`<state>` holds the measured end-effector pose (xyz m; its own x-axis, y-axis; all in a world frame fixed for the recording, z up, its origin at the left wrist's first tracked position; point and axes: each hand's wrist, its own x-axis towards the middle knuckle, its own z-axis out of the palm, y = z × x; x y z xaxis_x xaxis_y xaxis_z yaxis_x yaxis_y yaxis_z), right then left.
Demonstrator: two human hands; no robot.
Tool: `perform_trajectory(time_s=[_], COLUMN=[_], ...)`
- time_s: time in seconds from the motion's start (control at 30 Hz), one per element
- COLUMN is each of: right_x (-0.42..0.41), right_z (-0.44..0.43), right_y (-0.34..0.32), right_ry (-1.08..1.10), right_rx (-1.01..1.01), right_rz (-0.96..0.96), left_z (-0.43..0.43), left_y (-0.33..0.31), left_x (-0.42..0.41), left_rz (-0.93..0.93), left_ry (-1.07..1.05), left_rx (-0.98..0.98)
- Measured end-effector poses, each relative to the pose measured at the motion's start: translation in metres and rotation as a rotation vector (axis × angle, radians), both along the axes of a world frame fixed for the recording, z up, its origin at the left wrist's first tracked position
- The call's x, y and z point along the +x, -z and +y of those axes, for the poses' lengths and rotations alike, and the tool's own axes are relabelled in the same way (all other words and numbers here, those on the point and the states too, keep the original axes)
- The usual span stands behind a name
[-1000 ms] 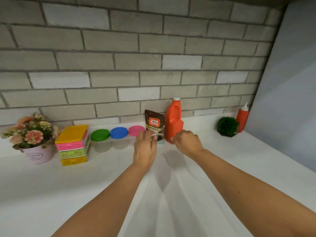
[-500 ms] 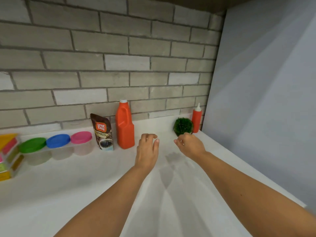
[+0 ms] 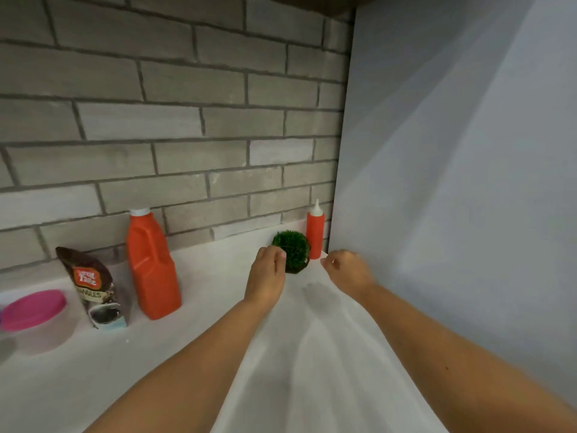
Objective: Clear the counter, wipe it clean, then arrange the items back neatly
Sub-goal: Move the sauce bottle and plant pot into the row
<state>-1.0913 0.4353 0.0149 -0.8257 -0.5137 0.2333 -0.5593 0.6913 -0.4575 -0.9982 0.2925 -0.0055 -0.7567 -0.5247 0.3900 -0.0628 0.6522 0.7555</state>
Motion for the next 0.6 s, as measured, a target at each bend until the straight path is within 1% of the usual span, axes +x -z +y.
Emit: perform_trajectory(time_s=[0.1, 0.23, 0.37, 0.5, 0.6], right_x=[-0.031, -0.081, -0.127, -0.171, -0.196], right_z=[0.0, -0.01, -0.023, -0.034, -0.043], right_y=[0.004, 0.013, 0.024, 0.039, 0.047], right_ry=[0.002, -0.011, -0.067, -0.119, -0.169], right_rx=[-0.039, -0.141, -0.194, -0.286, -0.261], right_rz=[-0.053, -0.131, -0.202, -0.294, -0.298], left_z=[0.004, 0.003, 0.0, 0.0, -0.001], left_y=[0.002, 0.006, 0.008, 0.01, 0.012], left_x=[-0.03, -0.073, -0.119, -0.163, -0.189], left_rz=[0.004, 0.006, 0.015, 0.001, -0.006], left_ry=[-0.017, -0.044, -0.101, -0.151, -0.173], left_rx=[0.031, 0.07, 0.136, 0.157, 0.17])
